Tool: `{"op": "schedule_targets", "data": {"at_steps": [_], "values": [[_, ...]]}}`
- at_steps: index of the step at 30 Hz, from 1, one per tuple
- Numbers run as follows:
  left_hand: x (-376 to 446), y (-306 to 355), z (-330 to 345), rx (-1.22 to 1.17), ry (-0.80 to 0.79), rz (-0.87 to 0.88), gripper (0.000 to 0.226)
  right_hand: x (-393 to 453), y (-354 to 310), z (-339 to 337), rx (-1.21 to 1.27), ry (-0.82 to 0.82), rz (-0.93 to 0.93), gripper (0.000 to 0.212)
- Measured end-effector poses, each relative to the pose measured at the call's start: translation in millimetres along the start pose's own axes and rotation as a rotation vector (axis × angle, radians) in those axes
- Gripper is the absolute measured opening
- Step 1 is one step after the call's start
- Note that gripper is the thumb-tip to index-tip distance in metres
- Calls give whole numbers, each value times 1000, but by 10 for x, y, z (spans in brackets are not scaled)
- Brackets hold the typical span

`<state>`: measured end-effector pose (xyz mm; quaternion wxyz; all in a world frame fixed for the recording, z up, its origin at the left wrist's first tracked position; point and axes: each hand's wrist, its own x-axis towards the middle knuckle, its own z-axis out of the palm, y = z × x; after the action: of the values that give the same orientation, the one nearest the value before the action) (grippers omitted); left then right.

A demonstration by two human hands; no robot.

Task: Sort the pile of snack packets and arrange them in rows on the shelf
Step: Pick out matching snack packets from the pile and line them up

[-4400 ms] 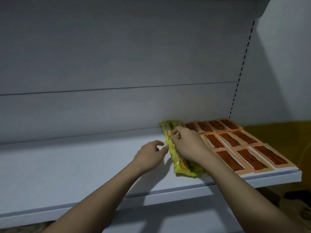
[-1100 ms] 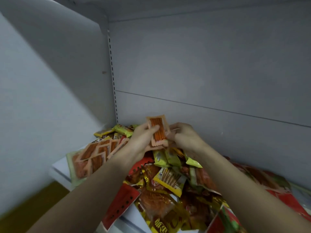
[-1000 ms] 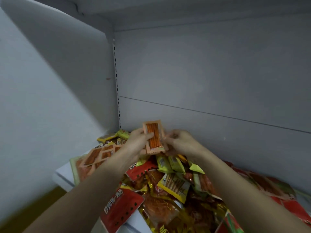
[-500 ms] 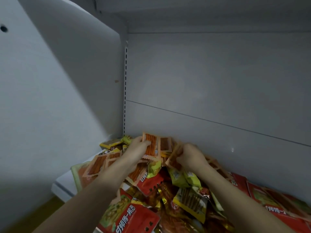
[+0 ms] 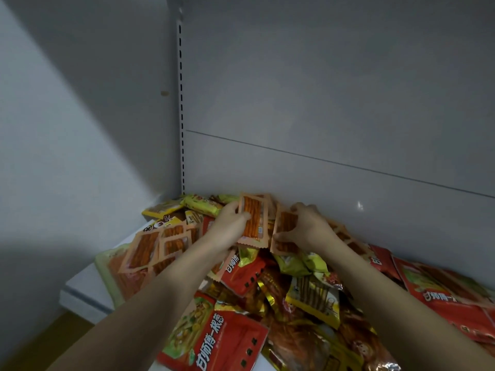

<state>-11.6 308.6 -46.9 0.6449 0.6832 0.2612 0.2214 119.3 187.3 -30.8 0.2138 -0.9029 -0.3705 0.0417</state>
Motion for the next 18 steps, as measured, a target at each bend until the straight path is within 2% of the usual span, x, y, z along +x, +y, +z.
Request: {"op": "schedule_targets", "data": {"at_steps": [7, 10, 14, 17, 18], "values": [[37, -33, -215, -89, -14, 10, 19, 83, -4, -32, -73, 26, 40, 78], [30, -68, -272, -116, -22, 6, 18, 107, -10, -32, -88, 72, 32, 65], [58, -80, -377, -117, -16, 17, 19, 107, 4, -160, 188, 184, -9, 33], [41, -70, -460, -116, 2, 25, 20, 29, -70, -396, 426, 115, -46, 5], [19, -69, -485, -115, 4, 26, 19, -12, -130, -462, 507, 52, -66, 4]]}}
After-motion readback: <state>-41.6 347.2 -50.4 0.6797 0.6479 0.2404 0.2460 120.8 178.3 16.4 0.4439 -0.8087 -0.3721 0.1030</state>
